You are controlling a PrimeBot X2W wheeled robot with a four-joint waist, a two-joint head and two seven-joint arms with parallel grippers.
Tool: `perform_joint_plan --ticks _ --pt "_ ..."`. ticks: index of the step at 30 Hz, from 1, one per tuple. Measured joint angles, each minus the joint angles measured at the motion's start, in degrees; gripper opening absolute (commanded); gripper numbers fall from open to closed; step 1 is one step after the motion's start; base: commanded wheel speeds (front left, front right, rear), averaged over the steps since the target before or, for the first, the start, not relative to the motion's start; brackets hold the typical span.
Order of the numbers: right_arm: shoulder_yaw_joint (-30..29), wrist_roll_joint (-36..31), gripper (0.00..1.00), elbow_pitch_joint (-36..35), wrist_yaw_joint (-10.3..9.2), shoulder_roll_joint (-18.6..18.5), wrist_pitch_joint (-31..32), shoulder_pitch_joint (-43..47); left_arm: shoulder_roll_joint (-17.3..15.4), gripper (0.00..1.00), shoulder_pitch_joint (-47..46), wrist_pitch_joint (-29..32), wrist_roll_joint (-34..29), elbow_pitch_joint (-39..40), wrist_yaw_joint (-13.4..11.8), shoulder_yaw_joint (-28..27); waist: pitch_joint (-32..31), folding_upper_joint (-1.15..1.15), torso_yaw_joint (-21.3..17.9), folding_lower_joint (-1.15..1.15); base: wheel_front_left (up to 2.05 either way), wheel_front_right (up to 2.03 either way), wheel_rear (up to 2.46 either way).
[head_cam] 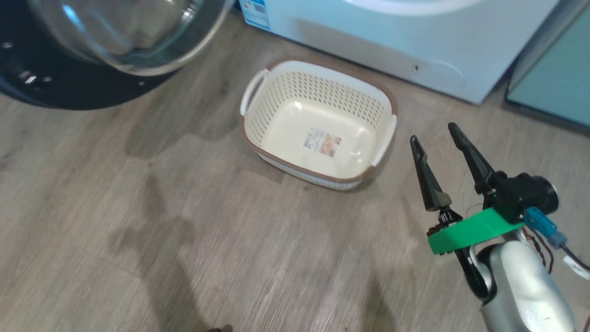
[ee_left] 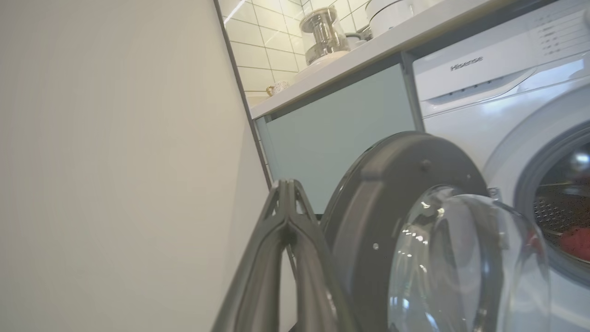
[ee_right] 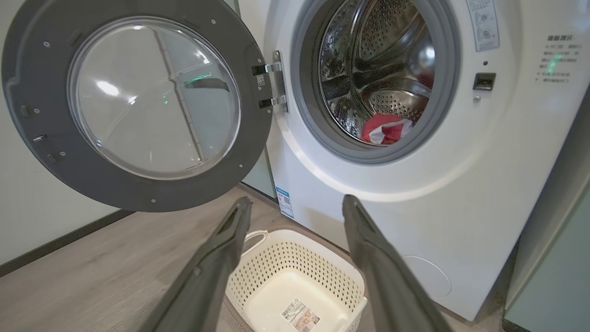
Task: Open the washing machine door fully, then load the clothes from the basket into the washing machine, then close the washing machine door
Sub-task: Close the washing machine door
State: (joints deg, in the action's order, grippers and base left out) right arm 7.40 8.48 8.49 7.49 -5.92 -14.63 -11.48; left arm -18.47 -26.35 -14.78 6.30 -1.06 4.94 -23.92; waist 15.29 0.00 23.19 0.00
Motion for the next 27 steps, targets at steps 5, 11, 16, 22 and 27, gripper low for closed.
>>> perform_joint_plan --ticks 5,11,16,22,27 --pt "0.35 -0.01 1.0 -0.2 0.0 -1.15 0.0 -1.47 -7.47 0.0 -8.62 0.01 -0.89 -11.93 0.44 -4.11 3.48 0.0 -3.41 0.0 0.0 0.0 0.0" --pt "0.53 -0.35 1.0 -0.36 0.0 -1.43 0.0 -2.37 -13.01 0.0 -19.29 0.01 6.32 -32.17 1.54 -9.48 6.19 0.0 -7.87 0.0 0.0 0.0 0.0" --pt "0.81 -0.33 1.0 -0.29 0.0 -1.35 0.0 -2.47 -16.11 0.0 -26.64 3.02 15.32 -49.37 0.57 -18.91 6.97 0.0 -11.01 0.0 0.0 0.0 0.0" --pt "0.96 -0.26 1.0 -0.26 0.0 -0.94 0.0 -2.44 -18.56 0.0 -33.14 13.65 26.99 -63.77 0.43 -28.64 5.97 0.0 -12.73 0.0 0.0 0.0 0.0" --pt "0.97 -0.26 1.0 -0.25 0.0 -0.74 0.0 -2.4 -19.26 0.0 -36.06 20.97 32.0 -69.36 1.02 -31.84 5.2 0.0 -13.14 0.0 0.0 0.0 0.0"
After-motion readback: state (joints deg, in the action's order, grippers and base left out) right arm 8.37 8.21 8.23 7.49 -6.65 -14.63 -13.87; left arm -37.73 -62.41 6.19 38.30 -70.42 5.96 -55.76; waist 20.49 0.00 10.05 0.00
